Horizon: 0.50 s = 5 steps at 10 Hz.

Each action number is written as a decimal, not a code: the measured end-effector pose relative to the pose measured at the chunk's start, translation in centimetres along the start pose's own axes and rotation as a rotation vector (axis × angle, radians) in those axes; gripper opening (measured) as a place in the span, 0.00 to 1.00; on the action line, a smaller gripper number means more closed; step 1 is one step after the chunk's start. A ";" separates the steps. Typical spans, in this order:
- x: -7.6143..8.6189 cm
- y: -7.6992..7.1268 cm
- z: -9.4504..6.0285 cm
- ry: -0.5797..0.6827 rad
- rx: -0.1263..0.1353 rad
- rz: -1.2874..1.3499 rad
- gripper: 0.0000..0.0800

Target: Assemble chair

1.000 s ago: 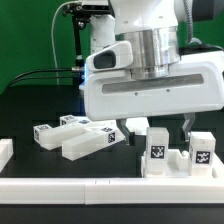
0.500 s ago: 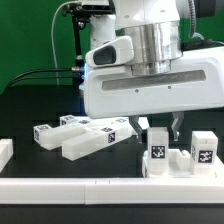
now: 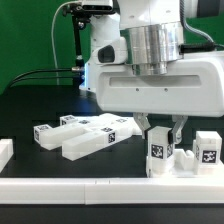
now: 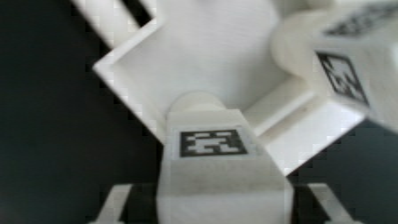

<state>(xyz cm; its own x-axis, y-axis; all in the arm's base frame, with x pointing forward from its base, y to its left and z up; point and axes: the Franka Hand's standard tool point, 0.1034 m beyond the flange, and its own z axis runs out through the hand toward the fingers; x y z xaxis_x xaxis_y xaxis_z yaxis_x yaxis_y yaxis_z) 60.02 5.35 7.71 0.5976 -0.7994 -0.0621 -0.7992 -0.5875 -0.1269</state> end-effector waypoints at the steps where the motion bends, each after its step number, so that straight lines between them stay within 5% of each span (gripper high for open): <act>1: -0.1 0.0 0.1 -0.008 0.000 0.077 0.36; 3: -0.1 0.0 0.1 -0.005 -0.001 0.012 0.36; 4: -0.4 -0.2 0.3 0.008 0.000 -0.076 0.48; 5: -0.3 -0.3 0.3 0.014 0.004 -0.223 0.48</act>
Offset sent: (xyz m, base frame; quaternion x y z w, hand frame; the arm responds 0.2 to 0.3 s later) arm -0.0056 0.0088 -0.0090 -0.0184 0.0539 -0.1831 0.9814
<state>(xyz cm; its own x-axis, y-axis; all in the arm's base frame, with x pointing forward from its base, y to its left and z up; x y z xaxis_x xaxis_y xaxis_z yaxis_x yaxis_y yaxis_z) 60.07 5.82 7.48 0.7583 -0.6517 -0.0183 -0.6473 -0.7493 -0.1397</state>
